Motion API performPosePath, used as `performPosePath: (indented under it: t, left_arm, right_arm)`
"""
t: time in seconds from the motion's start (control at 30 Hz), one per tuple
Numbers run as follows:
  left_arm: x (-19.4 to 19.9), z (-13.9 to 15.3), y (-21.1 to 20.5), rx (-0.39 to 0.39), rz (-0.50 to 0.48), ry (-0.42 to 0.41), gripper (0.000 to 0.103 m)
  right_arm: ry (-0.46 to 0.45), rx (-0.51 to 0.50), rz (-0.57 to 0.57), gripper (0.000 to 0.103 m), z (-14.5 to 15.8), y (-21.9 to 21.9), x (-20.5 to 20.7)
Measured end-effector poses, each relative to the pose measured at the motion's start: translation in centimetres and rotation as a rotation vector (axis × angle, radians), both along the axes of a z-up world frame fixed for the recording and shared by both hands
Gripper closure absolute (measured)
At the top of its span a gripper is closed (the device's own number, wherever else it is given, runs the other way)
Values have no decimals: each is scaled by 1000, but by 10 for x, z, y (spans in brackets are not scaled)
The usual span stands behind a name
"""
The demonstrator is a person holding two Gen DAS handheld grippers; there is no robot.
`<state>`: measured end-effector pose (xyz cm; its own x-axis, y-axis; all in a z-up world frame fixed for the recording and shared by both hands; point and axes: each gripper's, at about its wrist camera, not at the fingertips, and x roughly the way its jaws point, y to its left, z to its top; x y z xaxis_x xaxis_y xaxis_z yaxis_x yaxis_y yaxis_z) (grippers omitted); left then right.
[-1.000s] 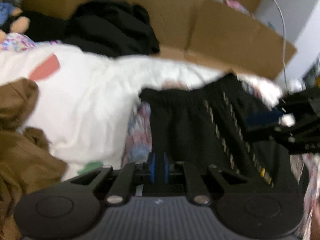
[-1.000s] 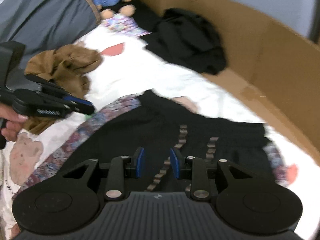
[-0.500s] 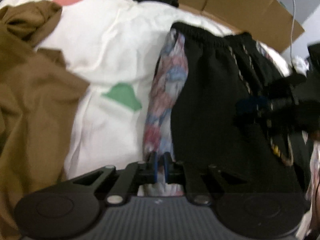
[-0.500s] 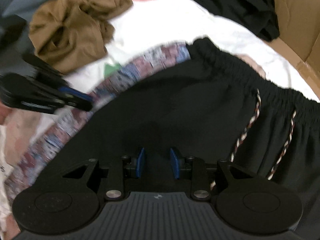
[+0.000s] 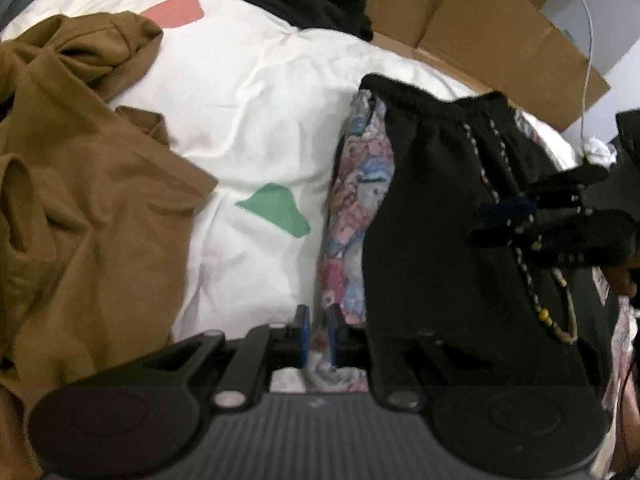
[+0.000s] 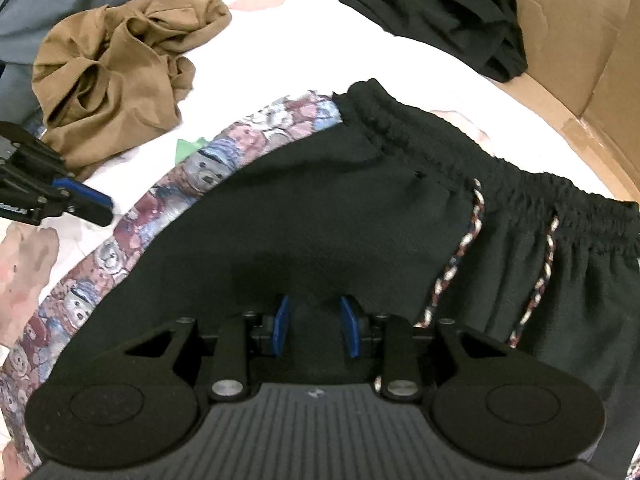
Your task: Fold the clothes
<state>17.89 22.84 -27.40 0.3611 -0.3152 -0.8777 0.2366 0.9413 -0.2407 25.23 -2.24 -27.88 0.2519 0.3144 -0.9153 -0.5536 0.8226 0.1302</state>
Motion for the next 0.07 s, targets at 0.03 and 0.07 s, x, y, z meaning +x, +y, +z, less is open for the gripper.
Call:
performPosePath:
  t: [0.03, 0.07]
  left_arm:
    - [0, 1, -1, 4, -2, -15, 82]
    - [1, 2, -3, 4, -10, -18, 79]
  right_arm:
    - [-2, 7, 3, 68, 0, 2, 0]
    - [-5, 14, 5, 67, 0, 5, 0]
